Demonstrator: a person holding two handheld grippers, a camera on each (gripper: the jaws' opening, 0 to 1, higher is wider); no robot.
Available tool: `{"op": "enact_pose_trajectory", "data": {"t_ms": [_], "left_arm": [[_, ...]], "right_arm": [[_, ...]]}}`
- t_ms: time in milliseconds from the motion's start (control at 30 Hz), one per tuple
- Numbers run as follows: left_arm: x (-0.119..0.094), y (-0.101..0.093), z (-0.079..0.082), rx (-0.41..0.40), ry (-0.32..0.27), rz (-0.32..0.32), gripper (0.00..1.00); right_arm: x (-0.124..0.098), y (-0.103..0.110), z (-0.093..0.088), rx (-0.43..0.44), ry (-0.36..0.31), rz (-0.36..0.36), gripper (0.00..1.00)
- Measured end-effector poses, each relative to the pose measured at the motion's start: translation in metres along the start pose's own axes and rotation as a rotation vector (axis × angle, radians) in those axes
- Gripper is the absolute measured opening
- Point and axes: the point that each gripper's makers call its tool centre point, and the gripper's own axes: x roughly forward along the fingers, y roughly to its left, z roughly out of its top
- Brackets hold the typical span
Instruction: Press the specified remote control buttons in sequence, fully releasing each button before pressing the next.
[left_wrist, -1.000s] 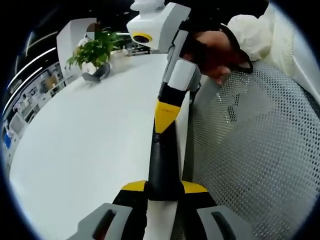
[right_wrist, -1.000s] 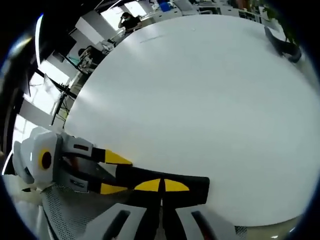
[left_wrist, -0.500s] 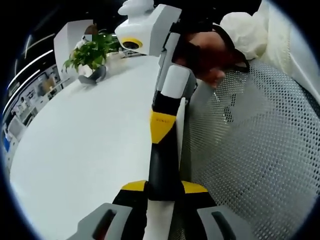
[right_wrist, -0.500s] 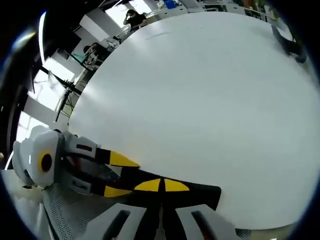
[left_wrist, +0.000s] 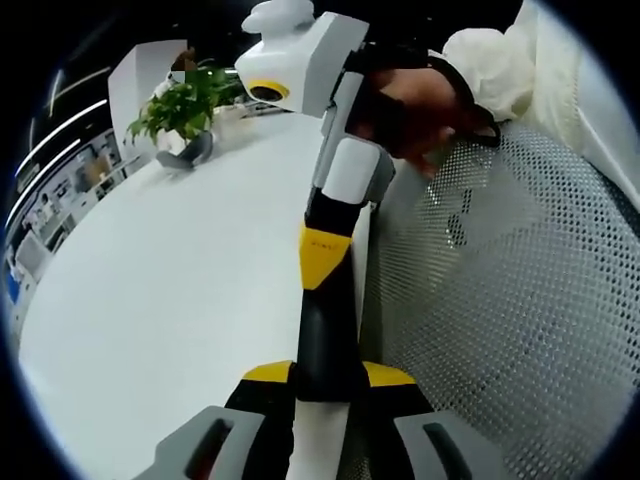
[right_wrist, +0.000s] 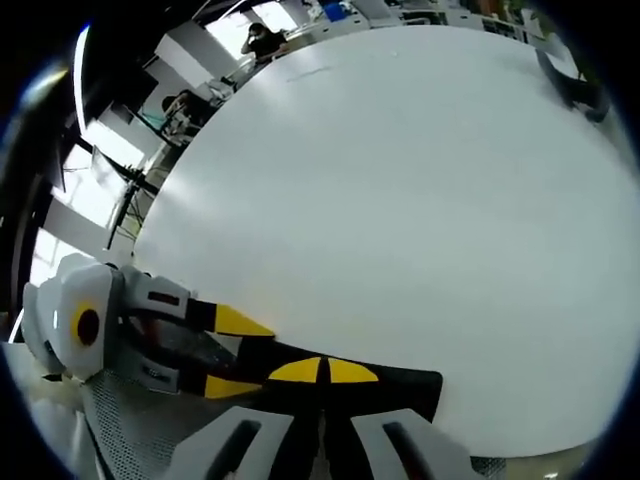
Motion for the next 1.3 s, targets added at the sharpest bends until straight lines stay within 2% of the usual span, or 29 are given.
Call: {"op": "enact_pose_trajectory", "data": {"t_ms": [67, 200, 367, 533, 833, 1167, 1300], "left_arm": [[0.0, -0.001, 0.0, 0.017, 0.0, 0.003, 0.24], [0.001, 0.0, 0.0, 0.029, 0.005, 0.005, 0.24], [0.001, 0.001, 0.0, 0.023, 0.008, 0.006, 0.24], [0.001, 0.002, -0.001, 0.018, 0.016, 0.007, 0.24], [0.0, 0.003, -0.001, 0.004, 0.021, 0.006, 0.24], [0.0, 0.007, -0.002, -0.033, 0.016, 0.014, 0.24], [-0.001, 0.007, -0.002, -0.025, 0.015, 0.015, 0.24]], "right_arm": [[0.0, 0.0, 0.0, 0.0, 0.007, 0.006, 0.0], [-0.004, 0.001, -0.002, 0.054, 0.034, 0.026, 0.0], [-0.008, -0.002, 0.005, 0.056, -0.006, 0.013, 0.0], [-0.007, -0.003, 0.003, 0.078, 0.005, 0.02, 0.0], [-0.003, 0.002, -0.008, 0.045, 0.08, 0.018, 0.0], [-0.002, -0.001, -0.009, 0.049, 0.084, 0.008, 0.0], [-0.003, 0.002, -0.006, 0.031, 0.066, 0.01, 0.0]]}}
